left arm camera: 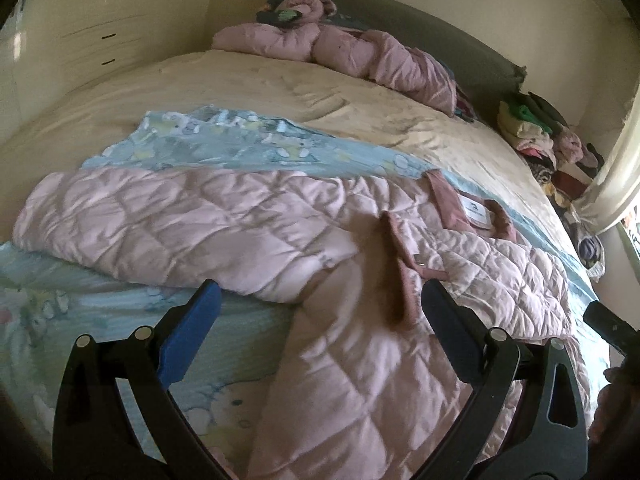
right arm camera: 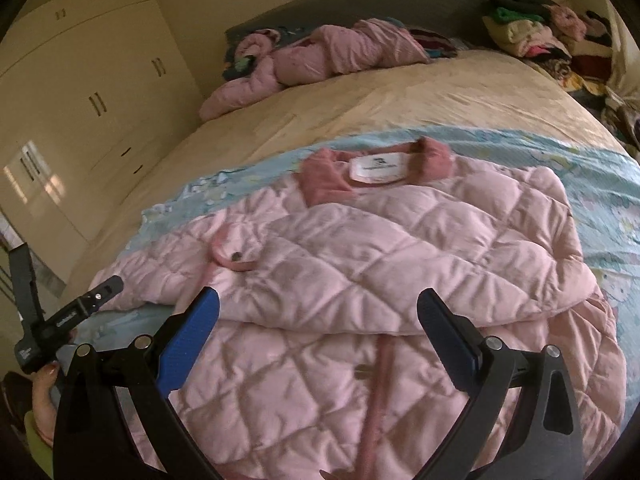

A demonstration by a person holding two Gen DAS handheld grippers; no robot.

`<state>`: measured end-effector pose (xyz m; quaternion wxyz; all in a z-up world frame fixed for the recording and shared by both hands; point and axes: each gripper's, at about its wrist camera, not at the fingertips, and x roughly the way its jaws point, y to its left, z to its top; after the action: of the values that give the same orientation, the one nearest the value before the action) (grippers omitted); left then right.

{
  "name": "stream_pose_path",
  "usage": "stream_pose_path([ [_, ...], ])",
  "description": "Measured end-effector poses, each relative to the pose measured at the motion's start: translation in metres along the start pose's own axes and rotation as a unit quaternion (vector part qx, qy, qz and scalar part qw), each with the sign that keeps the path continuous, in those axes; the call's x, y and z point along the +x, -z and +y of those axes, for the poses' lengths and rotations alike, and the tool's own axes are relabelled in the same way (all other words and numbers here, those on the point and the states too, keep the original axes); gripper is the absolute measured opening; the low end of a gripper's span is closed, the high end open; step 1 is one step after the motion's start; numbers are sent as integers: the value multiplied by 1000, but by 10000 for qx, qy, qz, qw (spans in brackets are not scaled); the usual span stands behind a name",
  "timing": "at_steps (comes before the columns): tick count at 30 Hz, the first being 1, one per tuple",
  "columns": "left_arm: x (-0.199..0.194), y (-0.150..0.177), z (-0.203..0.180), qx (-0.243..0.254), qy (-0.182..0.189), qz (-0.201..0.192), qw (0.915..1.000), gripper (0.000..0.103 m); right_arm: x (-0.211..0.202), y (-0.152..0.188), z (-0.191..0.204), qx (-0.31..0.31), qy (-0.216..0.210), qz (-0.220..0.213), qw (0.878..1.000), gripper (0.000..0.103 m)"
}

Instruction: Fold large clothes

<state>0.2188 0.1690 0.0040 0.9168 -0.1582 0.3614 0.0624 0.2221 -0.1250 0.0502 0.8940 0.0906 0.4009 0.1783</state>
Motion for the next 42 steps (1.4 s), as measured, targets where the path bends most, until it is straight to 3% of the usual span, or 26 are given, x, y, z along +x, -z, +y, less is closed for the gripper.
stream_pose_path([
  [23,-15,3,104,-780,-648,-245,9945,93,42,-7,134,-807,-690,222,9941,99],
  [36,-6,8,165,-1413,-862,-230,9859,93,84,10,205,-1318,-1024,557,9844,99],
  [42,3,10,198,-1766,-897,-227,9799,93,101,24,217,-1398,-1149,816,9801,99],
])
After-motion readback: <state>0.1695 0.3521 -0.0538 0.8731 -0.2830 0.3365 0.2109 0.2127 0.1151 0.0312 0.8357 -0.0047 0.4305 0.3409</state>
